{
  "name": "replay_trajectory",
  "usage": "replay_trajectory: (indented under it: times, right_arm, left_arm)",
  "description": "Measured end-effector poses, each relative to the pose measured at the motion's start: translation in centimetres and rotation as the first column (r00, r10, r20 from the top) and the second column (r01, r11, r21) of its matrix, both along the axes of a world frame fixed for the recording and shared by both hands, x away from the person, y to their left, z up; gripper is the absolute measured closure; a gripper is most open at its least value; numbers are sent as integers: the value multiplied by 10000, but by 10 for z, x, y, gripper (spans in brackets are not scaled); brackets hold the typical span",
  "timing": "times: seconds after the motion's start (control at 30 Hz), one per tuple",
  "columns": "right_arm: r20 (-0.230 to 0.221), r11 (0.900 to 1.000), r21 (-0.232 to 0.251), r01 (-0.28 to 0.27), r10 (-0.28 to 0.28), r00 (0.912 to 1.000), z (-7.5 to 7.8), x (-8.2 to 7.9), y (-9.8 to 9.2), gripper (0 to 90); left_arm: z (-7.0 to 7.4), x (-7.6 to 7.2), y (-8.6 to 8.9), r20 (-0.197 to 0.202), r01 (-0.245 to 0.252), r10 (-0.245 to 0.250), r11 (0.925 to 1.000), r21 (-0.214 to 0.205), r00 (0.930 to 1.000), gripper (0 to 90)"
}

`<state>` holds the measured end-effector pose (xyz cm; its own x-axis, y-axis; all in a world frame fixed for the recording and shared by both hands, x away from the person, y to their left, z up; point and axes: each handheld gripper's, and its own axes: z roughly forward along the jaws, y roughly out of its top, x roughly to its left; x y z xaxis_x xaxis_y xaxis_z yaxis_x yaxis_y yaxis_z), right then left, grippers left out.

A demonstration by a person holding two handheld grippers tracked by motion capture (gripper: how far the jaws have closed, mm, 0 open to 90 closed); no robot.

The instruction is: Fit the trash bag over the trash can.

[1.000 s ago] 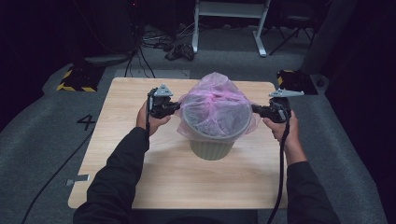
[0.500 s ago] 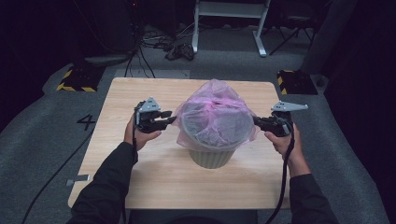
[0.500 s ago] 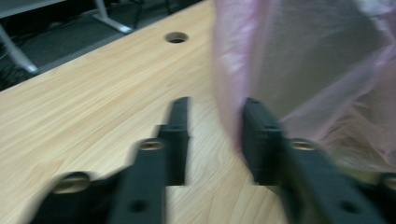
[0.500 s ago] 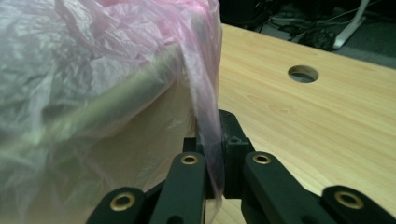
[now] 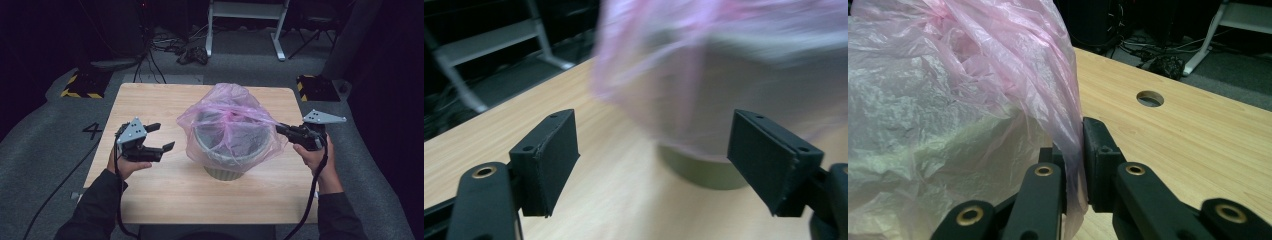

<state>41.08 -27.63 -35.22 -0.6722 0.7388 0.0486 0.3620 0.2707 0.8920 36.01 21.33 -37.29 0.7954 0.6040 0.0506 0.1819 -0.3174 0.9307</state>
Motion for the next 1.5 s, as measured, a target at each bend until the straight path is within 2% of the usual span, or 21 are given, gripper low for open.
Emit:
replay_trajectory:
  times: [0.13,0.2,0.3,0.4,0.47,0.53,0.63,0.7,0.73,0.8,0.87,0.97,1.03,1.1,1.17,1.27,1.33,1.4,1.47,1.5]
  right_arm:
    - [142,9999,-75,-89,90,9999,1,-4,2,798]
    - [209,9999,-97,-81,83,9997,2,-6,2,731]
    - [275,9995,-234,-216,223,9994,4,-9,0,567]
    - [467,9989,-317,-355,370,9982,6,-13,-2,431]
    - [556,9986,-336,-401,419,9976,9,-16,-5,388]
    - [662,9980,-364,-512,535,9964,11,-20,-8,322]
    - [987,9965,-434,-718,758,9922,18,-27,-8,287]
    - [1265,9947,-483,-905,960,9873,25,-31,-6,279]
    - [1389,9939,-553,-957,1026,9850,29,-32,-4,277]
    - [1608,9921,-666,-1064,1160,9801,37,-33,2,278]
    - [1798,9880,-877,-1270,1411,9735,46,-31,11,280]
    - [1962,9767,-1465,-1566,1839,9632,56,-23,30,312]
    - [1728,9627,-1971,-1854,2202,9600,61,-14,44,334]
    - [1324,9494,-2333,-2102,2452,9604,64,-2,56,350]
    - [1036,9392,-2772,-2027,2390,9655,64,10,66,381]
    - [246,9319,-2877,-2211,2379,9710,59,27,76,442]
    - [-139,9242,-3155,-2151,2221,9749,55,37,80,519]
    - [-392,9220,-3139,-2267,2259,9734,52,42,82,626]
    - [-406,9246,-3129,-2174,2157,9756,52,45,83,751]
    - [-421,9283,-3036,-2148,2121,9763,52,45,82,797]
  left_arm:
    - [0,-22,-24,-2,816,-816,9966,-95,9967,157]
    - [-3,-29,-38,32,1062,-1063,9943,125,9943,151]
    - [-7,-33,-56,-57,1157,-1156,9931,201,9933,156]
    - [-10,-32,-71,7,921,-922,9944,514,9957,157]
    - [-11,-28,-76,-76,867,-864,9950,488,9962,158]
    - [-13,-24,-81,-132,725,-718,9948,721,9973,173]
    - [-16,-21,-84,-193,809,-796,9935,804,9966,251]
    - [-17,-20,-86,-72,603,-599,9921,1100,9982,292]
    - [-18,-19,-87,-87,624,-618,9920,1100,9980,334]
    - [-19,-18,-87,-75,513,-508,9931,1053,9987,385]
    - [-20,-17,-88,-127,533,-523,9928,1072,9986,393]
    - [-22,-21,-89,-223,856,-840,9928,839,9962,299]
    - [-23,-25,-90,-165,1062,-1053,9916,742,9943,211]
    - [-23,-28,-92,-162,1150,-1142,9913,633,9933,164]
    - [-24,-29,-95,-156,1159,-1151,9913,622,9932,158]
    - [-25,-28,-100,-96,1063,-1058,9910,818,9943,169]
    - [-25,-26,-102,18,834,-840,9913,1017,9965,238]
    - [-25,-25,-102,89,556,-569,9929,1056,9983,347]
    - [-25,-25,-102,432,101,-161,9909,1339,9989,490]
    - [-25,-24,-100,431,132,-191,9911,1325,9989,549]
